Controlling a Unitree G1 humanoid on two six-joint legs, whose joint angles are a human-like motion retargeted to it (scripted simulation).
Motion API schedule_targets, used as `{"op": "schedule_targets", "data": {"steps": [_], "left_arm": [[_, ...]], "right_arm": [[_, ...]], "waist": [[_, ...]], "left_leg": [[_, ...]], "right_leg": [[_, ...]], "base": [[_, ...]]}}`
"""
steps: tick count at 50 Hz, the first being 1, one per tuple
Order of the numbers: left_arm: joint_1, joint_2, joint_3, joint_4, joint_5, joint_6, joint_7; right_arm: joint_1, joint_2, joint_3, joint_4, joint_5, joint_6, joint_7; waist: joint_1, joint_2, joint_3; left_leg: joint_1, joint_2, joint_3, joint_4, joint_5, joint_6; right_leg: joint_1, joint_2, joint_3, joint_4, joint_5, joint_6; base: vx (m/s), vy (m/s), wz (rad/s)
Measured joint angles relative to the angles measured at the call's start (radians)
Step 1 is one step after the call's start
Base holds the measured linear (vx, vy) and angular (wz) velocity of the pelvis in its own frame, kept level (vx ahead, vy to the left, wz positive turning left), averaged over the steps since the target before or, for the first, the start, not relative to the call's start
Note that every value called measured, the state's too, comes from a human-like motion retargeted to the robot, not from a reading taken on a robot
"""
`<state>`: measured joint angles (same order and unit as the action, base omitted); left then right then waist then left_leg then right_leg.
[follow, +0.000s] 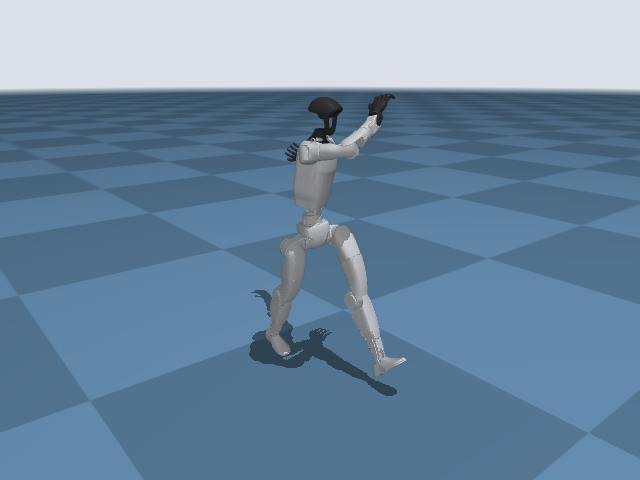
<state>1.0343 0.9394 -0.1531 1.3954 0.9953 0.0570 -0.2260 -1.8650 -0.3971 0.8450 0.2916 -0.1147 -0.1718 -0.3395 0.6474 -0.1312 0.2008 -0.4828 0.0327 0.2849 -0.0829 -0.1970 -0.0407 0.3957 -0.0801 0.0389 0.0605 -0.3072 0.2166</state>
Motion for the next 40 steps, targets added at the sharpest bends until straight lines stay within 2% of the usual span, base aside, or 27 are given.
{"op": "schedule_targets", "data": {"steps": [2,3,5,7,10,12,14,15,17,19,21,23,25,28,30,32,35,38,40], "left_arm": [[-0.004,-0.028,0.051,0.013,-0.068,0.015,-0.021],[-0.022,-0.048,0.060,0.019,-0.126,0.018,-0.029],[-0.084,-0.087,0.046,0.028,-0.252,0.015,-0.036],[-0.206,-0.108,-0.007,0.043,-0.336,-0.005,-0.012],[-0.491,-0.125,-0.110,0.056,-0.250,-0.006,0.050],[-0.743,-0.155,-0.236,0.049,-0.037,0.061,0.072],[-1.007,-0.214,-0.412,0.025,0.197,0.128,0.081],[-1.136,-0.251,-0.505,0.008,0.309,0.153,0.086],[-1.388,-0.340,-0.662,-0.025,0.485,0.188,0.103],[-1.615,-0.415,-0.761,-0.056,0.617,0.231,0.111],[-1.810,-0.456,-0.827,-0.092,0.717,0.282,0.106],[-1.968,-0.461,-0.873,-0.145,0.777,0.314,0.103],[-2.095,-0.451,-0.912,-0.203,0.784,0.301,0.111],[-2.272,-0.453,-0.928,-0.286,0.709,0.207,0.132],[-2.415,-0.472,-0.927,-0.334,0.649,0.169,0.151],[-2.598,-0.504,-0.929,-0.374,0.600,0.195,0.181],[-2.906,-0.559,-0.934,-0.396,0.618,0.265,0.199],[-3.206,-0.582,-0.904,-0.360,0.731,0.329,0.172],[-3.336,-0.573,-0.870,-0.343,0.773,0.356,0.156]], "right_arm": [[0.007,0.093,-0.030,-0.011,0.096,-0.023,-0.004],[0.046,0.151,-0.052,-0.020,0.149,-0.035,-0.003],[0.172,0.283,-0.096,-0.045,0.241,-0.053,0.019],[0.357,0.409,-0.118,-0.070,0.248,-0.046,0.092],[0.679,0.501,-0.108,-0.092,0.089,0.005,0.281],[0.910,0.456,-0.107,-0.113,-0.046,0.040,0.391],[1.153,0.352,-0.137,-0.140,-0.125,0.061,0.433],[1.280,0.291,-0.164,-0.153,-0.142,0.068,0.434],[1.531,0.177,-0.274,-0.158,-0.077,0.085,0.381],[1.747,0.092,-0.422,-0.139,0.024,0.107,0.322],[1.917,0.004,-0.575,-0.111,0.078,0.127,0.300],[2.058,-0.101,-0.694,-0.081,0.065,0.134,0.326],[2.194,-0.210,-0.759,-0.043,0.023,0.120,0.386],[2.403,-0.327,-0.806,0.069,-0.026,0.085,0.508],[2.521,-0.346,-0.844,0.196,-0.039,0.088,0.572],[2.600,-0.312,-0.903,0.371,-0.058,0.126,0.618],[2.656,-0.236,-0.987,0.683,-0.147,0.186,0.684],[2.641,-0.183,-1.086,0.986,-0.312,0.250,0.698],[2.626,-0.164,-1.154,1.116,-0.382,0.296,0.673]], "waist": [[0.035,-0.030,-0.031],[0.051,-0.058,-0.048],[0.076,-0.127,-0.087],[0.089,-0.193,-0.117],[0.093,-0.267,-0.091],[0.059,-0.301,-0.032],[-0.007,-0.308,0.021],[-0.048,-0.303,0.040],[-0.148,-0.270,0.052],[-0.268,-0.221,0.035],[-0.411,-0.158,-0.006],[-0.583,-0.083,-0.063],[-0.765,-0.007,-0.122],[-0.988,0.080,-0.181],[-1.072,0.097,-0.180],[-1.093,0.089,-0.138],[-1.075,0.089,-0.063],[-1.063,0.115,-0.002],[-1.072,0.123,0.012]], "left_leg": [[-0.040,0.029,-0.015,0.029,-0.015,0.015],[-0.043,0.037,-0.015,0.042,-0.014,0.025],[-0.021,0.048,0.020,0.066,0.026,0.041],[0.033,0.045,0.092,0.079,0.110,0.056],[0.090,-0.008,0.144,0.155,0.146,0.105],[0.065,-0.076,0.106,0.295,0.047,0.141],[0.037,-0.141,0.053,0.442,-0.078,0.153],[0.034,-0.169,0.026,0.502,-0.135,0.153],[0.090,-0.197,-0.026,0.533,-0.215,0.133],[0.201,-0.190,-0.083,0.477,-0.251,0.104],[0.334,-0.149,-0.142,0.367,-0.229,0.076],[0.450,-0.084,-0.205,0.250,-0.140,0.044],[0.528,-0.012,-0.258,0.162,0.003,-0.003],[0.596,0.062,-0.289,0.072,0.239,-0.087],[0.647,0.067,-0.309,0.033,0.312,-0.119],[0.705,0.052,-0.357,0.005,0.280,-0.132],[0.754,0.045,-0.404,-0.004,0.140,-0.153],[0.808,0.062,-0.373,0.011,-0.056,-0.147],[0.856,0.070,-0.359,0.047,-0.205,-0.134]], "right_leg": [[0.011,-0.022,0.024,0.047,-0.003,0.009],[0.017,-0.041,0.035,0.063,0.041,0.012],[0.021,-0.084,0.047,0.098,0.206,0.009],[0.013,-0.117,0.044,0.158,0.390,-0.006],[-0.062,-0.176,-0.021,0.383,0.574,-0.016],[-0.183,-0.258,-0.113,0.649,0.447,-0.073],[-0.308,-0.318,-0.157,0.879,0.263,-0.135],[-0.370,-0.335,-0.163,0.974,0.194,-0.158],[-0.496,-0.311,-0.139,1.100,0.081,-0.191],[-0.618,-0.232,-0.101,1.158,0.011,-0.213],[-0.726,-0.126,-0.084,1.143,0.006,-0.226],[-0.808,-0.032,-0.114,1.045,0.033,-0.227],[-0.856,0.024,-0.175,0.865,0.079,-0.214],[-0.849,0.018,-0.297,0.485,0.202,-0.180],[-0.814,-0.001,-0.326,0.235,0.253,-0.138],[-0.786,-0.019,-0.307,0.051,0.244,-0.089],[-0.795,-0.032,-0.260,-0.121,0.226,-0.039],[-0.875,-0.065,-0.235,-0.148,0.209,-0.020],[-0.914,-0.102,-0.210,-0.148,0.210,-0.018]], "base": [[1.27,0.37,-0.52],[1.37,0.41,-0.69],[1.45,0.45,-0.75],[1.48,0.52,-0.45],[1.36,0.55,0.48],[1.19,0.50,1.57],[1.11,0.40,1.91],[1.09,0.31,1.73],[1.09,0.22,1.32],[1.10,0.13,0.79],[1.09,0.06,0.69],[1.09,-0.01,1.12],[1.09,-0.11,1.68],[1.11,-0.23,1.90],[1.12,-0.33,1.46],[1.09,-0.37,0.79],[1.02,-0.36,0.22],[0.96,-0.36,0.05],[1.01,-0.40,0.10]]}}
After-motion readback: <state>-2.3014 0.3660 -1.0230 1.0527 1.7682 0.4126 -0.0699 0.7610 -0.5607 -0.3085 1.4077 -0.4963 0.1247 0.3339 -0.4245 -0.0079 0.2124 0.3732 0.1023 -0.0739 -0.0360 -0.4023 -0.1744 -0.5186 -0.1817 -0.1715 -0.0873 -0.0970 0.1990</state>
